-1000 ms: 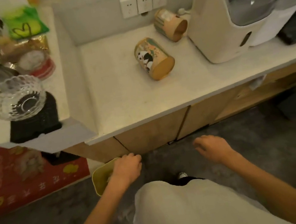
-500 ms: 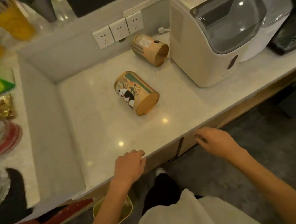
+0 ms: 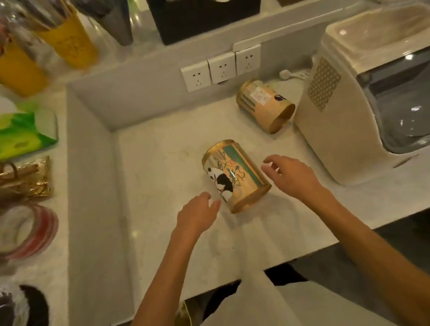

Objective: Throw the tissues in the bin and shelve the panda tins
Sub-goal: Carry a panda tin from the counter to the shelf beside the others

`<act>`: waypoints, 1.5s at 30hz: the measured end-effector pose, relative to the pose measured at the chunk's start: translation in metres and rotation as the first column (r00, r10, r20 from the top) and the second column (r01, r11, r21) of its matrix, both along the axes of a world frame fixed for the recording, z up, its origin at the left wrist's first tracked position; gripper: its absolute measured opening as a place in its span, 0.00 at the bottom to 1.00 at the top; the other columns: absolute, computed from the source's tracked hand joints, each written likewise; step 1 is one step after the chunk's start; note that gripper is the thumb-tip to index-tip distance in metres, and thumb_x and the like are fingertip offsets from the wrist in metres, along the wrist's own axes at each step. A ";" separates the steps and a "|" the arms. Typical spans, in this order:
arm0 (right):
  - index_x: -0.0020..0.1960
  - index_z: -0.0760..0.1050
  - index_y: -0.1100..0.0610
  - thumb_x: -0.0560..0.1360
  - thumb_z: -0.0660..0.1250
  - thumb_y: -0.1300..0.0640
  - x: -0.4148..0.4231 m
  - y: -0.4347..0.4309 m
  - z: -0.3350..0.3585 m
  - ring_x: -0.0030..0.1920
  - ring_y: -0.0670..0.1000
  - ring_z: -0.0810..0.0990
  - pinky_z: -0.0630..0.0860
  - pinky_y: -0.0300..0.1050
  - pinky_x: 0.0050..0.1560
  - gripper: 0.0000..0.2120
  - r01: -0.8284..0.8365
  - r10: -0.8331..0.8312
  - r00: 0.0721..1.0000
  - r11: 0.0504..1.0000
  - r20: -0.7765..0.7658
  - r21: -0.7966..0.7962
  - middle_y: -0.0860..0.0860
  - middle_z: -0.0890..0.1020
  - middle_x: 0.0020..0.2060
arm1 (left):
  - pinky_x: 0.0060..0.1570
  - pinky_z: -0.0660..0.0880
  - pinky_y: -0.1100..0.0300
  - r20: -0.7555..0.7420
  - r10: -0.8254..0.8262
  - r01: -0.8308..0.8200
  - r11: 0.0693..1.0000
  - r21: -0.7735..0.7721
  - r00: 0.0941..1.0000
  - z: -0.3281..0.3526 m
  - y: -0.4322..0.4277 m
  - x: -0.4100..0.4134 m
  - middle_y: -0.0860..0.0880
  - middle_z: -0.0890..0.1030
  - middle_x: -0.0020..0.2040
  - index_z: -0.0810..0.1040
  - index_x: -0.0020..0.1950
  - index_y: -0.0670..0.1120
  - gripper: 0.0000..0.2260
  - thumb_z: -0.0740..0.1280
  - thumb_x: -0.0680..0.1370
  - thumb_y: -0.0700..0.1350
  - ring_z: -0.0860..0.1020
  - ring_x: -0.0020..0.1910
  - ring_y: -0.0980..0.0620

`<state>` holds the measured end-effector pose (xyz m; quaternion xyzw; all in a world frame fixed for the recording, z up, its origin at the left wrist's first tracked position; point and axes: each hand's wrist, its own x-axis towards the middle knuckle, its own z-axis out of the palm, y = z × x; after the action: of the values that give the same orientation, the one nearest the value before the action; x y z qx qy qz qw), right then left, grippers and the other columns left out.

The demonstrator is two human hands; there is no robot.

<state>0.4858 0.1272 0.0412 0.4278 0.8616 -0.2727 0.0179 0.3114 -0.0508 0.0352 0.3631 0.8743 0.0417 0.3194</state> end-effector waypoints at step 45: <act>0.68 0.65 0.37 0.64 0.64 0.22 0.120 -0.545 0.015 0.53 0.47 0.83 0.81 0.53 0.56 0.37 -0.669 0.911 0.059 -0.268 -0.408 -0.694 0.47 0.82 0.58 | 0.65 0.75 0.50 0.906 0.356 -0.388 -0.887 0.251 -0.229 0.017 -0.360 0.503 0.52 0.73 0.71 0.52 0.73 0.70 0.42 0.77 0.69 0.59 0.77 0.67 0.50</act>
<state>0.6055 -0.4174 0.0561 -0.2958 0.6747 -0.4568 0.4987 0.8149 -0.4105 0.0523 -0.4164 0.4639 0.7668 -0.1533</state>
